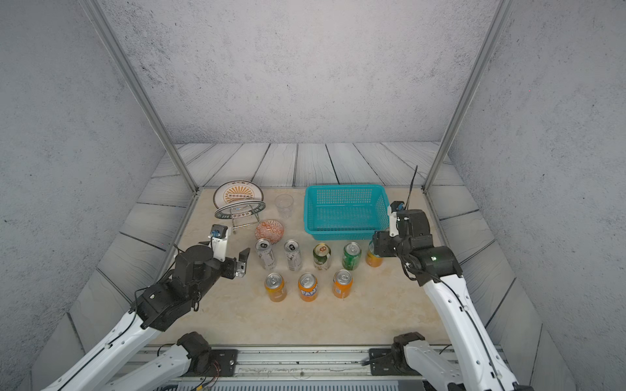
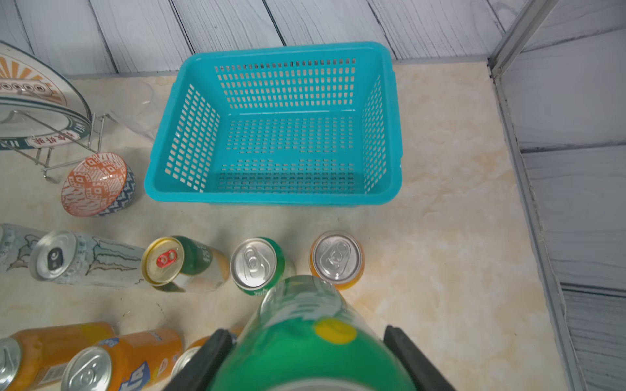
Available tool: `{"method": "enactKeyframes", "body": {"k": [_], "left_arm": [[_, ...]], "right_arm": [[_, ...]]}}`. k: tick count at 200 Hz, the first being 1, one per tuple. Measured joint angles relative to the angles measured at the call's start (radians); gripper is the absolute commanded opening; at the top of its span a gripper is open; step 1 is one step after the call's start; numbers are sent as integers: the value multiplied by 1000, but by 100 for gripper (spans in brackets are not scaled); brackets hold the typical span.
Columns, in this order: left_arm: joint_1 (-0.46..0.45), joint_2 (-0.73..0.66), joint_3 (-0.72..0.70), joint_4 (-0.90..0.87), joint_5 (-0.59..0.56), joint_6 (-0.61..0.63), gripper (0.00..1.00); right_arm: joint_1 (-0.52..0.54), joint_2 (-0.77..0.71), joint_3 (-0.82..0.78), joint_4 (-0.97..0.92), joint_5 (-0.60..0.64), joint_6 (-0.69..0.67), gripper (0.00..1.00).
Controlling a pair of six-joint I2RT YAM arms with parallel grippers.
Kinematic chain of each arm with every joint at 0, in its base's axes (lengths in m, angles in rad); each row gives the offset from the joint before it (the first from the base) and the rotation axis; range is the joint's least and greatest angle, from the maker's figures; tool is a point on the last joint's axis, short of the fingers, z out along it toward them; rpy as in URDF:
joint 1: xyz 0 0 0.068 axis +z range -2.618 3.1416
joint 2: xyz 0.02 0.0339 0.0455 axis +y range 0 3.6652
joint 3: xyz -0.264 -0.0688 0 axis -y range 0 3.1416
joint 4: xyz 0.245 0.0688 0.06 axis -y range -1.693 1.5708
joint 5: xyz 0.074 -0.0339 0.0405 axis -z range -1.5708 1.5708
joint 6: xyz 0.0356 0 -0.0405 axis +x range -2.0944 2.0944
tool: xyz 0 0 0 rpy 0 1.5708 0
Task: Take out the drinks from the basket
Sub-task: Place the drink at the center of the board.
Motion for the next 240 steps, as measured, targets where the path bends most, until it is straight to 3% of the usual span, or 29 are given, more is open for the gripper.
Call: {"method": "enactKeyframes", "body": {"k": [129,240], "left_arm": [[0,10,0,0,0,0,99],[0,15,0,0,0,0,99]], "right_arm": [[21,-69,-355,72,0,113,59],[101,105,-488,272,21,185,59]]}}
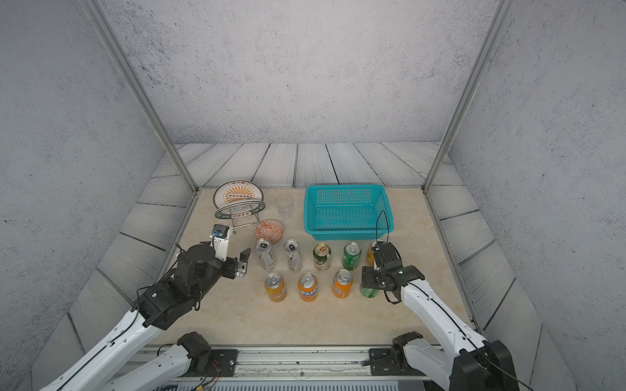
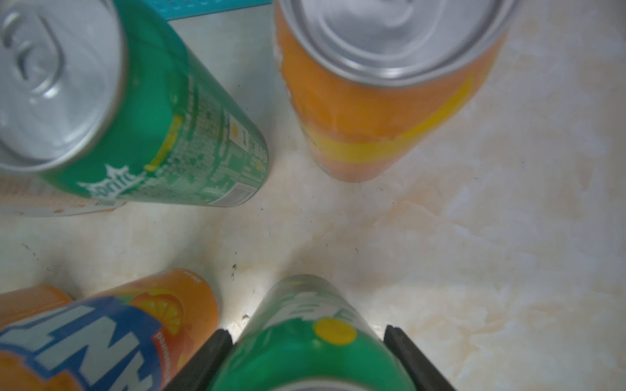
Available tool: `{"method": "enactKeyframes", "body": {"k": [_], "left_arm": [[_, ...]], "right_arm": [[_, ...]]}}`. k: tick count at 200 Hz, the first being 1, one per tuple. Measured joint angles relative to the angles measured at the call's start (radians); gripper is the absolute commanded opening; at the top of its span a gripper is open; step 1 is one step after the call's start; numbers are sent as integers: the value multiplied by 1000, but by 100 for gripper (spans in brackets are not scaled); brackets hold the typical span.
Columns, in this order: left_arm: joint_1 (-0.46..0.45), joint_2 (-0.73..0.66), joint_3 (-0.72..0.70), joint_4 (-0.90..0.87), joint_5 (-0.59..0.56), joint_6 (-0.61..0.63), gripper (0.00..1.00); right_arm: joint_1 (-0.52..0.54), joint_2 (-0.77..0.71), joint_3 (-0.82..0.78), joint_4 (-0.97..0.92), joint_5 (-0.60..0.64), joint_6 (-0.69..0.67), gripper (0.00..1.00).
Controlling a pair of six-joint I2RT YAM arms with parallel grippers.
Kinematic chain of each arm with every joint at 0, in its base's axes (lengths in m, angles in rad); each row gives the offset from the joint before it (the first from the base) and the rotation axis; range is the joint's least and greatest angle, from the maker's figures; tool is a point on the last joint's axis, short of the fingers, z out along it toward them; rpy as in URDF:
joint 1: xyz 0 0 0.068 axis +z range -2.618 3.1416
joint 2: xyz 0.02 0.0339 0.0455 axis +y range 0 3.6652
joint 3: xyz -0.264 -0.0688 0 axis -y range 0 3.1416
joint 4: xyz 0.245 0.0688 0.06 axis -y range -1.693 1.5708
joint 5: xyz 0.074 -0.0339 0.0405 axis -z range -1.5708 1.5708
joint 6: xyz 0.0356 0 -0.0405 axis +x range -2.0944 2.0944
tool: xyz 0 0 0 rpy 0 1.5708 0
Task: Take out the drinks from the basket
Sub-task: Place the drink at the center of the board.
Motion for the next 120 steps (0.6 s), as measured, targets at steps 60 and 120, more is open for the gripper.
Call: {"method": "enactKeyframes", "body": {"k": [60,120], "left_arm": [[0,0,0,1,0,0,99],[0,0,-7,5,1,0,99]], "right_arm": [[53,45,1,53,72,32,59],[96,64,1,71,152,64,61]]}}
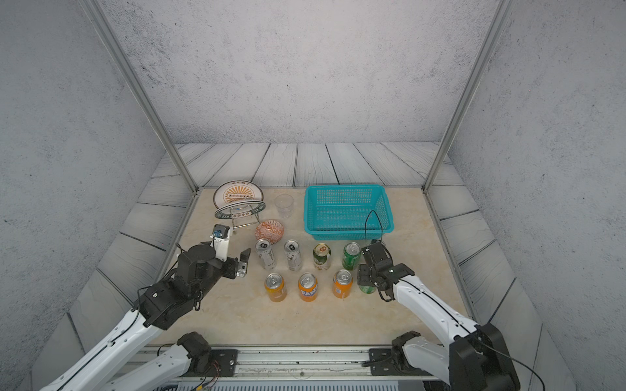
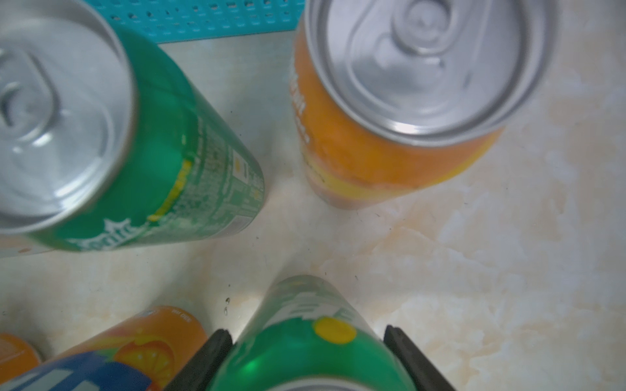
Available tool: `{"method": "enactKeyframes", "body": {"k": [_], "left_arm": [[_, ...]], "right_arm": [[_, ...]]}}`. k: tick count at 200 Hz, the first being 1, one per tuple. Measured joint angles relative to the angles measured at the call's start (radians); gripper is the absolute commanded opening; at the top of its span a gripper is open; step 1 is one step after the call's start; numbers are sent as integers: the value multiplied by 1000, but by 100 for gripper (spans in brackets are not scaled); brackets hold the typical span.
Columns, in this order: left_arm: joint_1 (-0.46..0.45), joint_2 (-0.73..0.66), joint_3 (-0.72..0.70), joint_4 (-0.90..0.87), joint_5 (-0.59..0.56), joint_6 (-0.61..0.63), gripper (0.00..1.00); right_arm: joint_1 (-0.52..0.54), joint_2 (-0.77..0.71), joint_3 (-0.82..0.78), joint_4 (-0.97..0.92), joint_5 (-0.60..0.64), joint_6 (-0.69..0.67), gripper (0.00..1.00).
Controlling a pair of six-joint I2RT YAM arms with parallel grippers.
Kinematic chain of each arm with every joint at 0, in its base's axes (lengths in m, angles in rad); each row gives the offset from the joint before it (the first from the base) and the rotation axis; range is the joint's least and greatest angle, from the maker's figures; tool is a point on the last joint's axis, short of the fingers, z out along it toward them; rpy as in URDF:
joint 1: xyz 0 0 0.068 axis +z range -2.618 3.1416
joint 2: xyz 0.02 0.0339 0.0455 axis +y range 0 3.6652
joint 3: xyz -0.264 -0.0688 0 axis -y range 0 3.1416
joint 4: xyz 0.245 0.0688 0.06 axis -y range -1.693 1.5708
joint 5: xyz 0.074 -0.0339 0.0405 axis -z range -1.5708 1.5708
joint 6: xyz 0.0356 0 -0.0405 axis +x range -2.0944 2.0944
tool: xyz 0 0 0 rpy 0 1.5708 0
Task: Take out the drinks from the basket
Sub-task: Place the drink at the center of the board.
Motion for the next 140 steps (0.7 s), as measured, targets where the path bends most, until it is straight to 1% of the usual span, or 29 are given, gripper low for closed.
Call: {"method": "enactKeyframes", "body": {"k": [81,140], "left_arm": [[0,-8,-4,1,-5,0,99],[0,-33,-8,1,-16,0,99]], "right_arm": [[8,1,0,0,10,2,71],[11,-8,2,-8,11,1,84]]}}
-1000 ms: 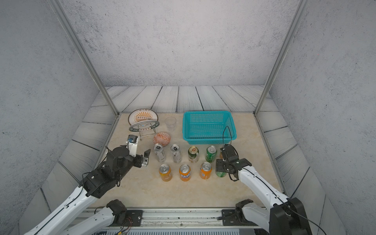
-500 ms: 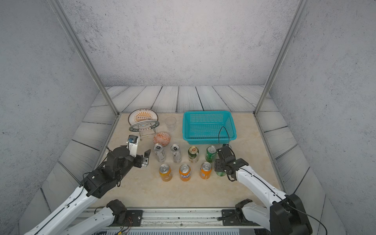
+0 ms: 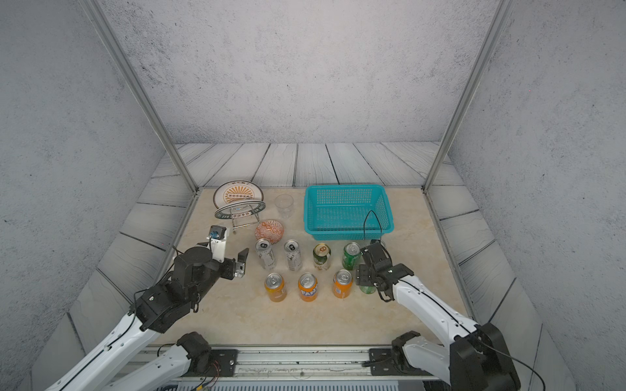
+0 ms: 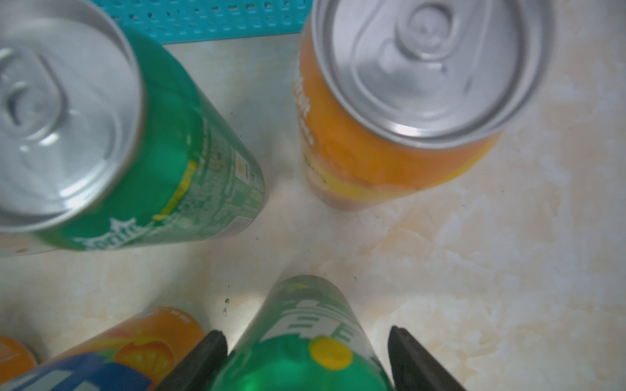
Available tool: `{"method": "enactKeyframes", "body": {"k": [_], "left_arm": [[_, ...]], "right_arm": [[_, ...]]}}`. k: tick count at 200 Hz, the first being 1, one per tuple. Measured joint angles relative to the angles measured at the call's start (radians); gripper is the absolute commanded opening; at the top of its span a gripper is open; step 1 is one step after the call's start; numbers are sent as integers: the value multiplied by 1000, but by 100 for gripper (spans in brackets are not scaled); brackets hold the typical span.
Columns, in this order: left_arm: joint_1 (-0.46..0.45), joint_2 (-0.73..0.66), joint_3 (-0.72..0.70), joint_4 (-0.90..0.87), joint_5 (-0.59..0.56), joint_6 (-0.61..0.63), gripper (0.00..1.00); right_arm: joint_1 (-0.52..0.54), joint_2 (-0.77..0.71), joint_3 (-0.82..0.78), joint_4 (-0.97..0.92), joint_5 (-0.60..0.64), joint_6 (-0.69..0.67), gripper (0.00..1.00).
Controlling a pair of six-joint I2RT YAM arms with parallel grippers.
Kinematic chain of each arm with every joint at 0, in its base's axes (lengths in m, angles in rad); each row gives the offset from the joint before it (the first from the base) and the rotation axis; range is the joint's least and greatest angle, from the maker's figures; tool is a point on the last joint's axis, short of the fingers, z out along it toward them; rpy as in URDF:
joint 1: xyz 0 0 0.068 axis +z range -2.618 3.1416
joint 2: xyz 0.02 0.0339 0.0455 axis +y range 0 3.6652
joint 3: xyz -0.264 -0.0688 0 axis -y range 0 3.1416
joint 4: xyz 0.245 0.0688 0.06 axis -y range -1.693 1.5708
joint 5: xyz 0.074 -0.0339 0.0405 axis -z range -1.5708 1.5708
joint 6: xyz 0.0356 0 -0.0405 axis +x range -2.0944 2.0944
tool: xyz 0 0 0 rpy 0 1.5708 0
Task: Take out the drinks from the basket
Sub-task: Place the drink at the center of the board, then reset both arms
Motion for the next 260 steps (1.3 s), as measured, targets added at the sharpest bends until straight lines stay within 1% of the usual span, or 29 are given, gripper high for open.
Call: {"method": "enactKeyframes", "body": {"k": [47,110,168,216,236,260], "left_arm": [[0,0,0,0,-4,0,99],[0,-3,0,5,-10,-11,99],[0,-4,3,40,-64,-17,99],[0,-35,10,79,-143,-15,99],[4,-48,11,108,-194,0,99],[29,-70,11,129,-259,27,99]], "right_arm": [[1,-59,18,-30,8,-3,92],[1,-135,105,-109,15,-21,99],[0,-232,149,-150,71,-66,100],[-5,-280,233,-168,181,-162,100],[-33,-284,265,-155,217,-207,100],[-133,-292,279,-116,224,-249,100]]}}
